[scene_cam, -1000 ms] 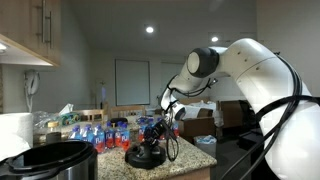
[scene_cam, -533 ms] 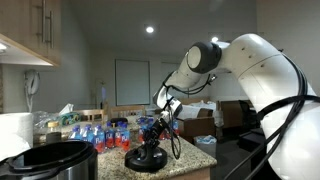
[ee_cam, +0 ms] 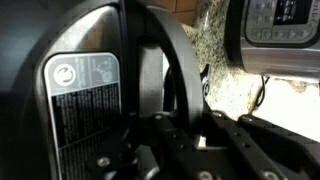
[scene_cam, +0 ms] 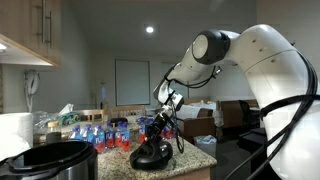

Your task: Cover the cooker with a lid

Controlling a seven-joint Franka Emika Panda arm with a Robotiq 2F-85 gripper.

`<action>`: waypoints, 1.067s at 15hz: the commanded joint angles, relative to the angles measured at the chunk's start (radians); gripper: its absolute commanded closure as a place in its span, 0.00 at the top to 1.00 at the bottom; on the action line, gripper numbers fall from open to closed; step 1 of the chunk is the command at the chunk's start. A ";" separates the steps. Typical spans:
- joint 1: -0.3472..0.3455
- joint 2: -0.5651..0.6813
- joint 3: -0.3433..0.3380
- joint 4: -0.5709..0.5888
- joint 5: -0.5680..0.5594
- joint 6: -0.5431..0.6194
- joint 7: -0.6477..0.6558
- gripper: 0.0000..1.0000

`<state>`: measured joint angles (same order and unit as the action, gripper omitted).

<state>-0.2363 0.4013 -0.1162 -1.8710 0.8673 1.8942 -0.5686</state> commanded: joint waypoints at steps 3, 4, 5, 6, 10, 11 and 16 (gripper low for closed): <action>-0.018 -0.181 0.003 -0.116 0.017 -0.052 -0.041 0.07; -0.019 -0.207 0.001 -0.129 0.022 -0.062 -0.050 0.07; -0.020 -0.233 -0.002 -0.143 0.027 -0.074 -0.060 0.07; -0.021 -0.258 -0.005 -0.150 0.035 -0.090 -0.064 0.07; -0.006 -0.342 -0.026 -0.140 0.011 -0.162 -0.026 0.07; -0.001 -0.347 -0.031 -0.131 -0.010 -0.165 -0.025 0.06; 0.004 -0.306 -0.039 -0.109 -0.015 -0.142 -0.032 0.05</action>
<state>-0.2429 0.0938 -0.1418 -1.9839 0.8532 1.7568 -0.6010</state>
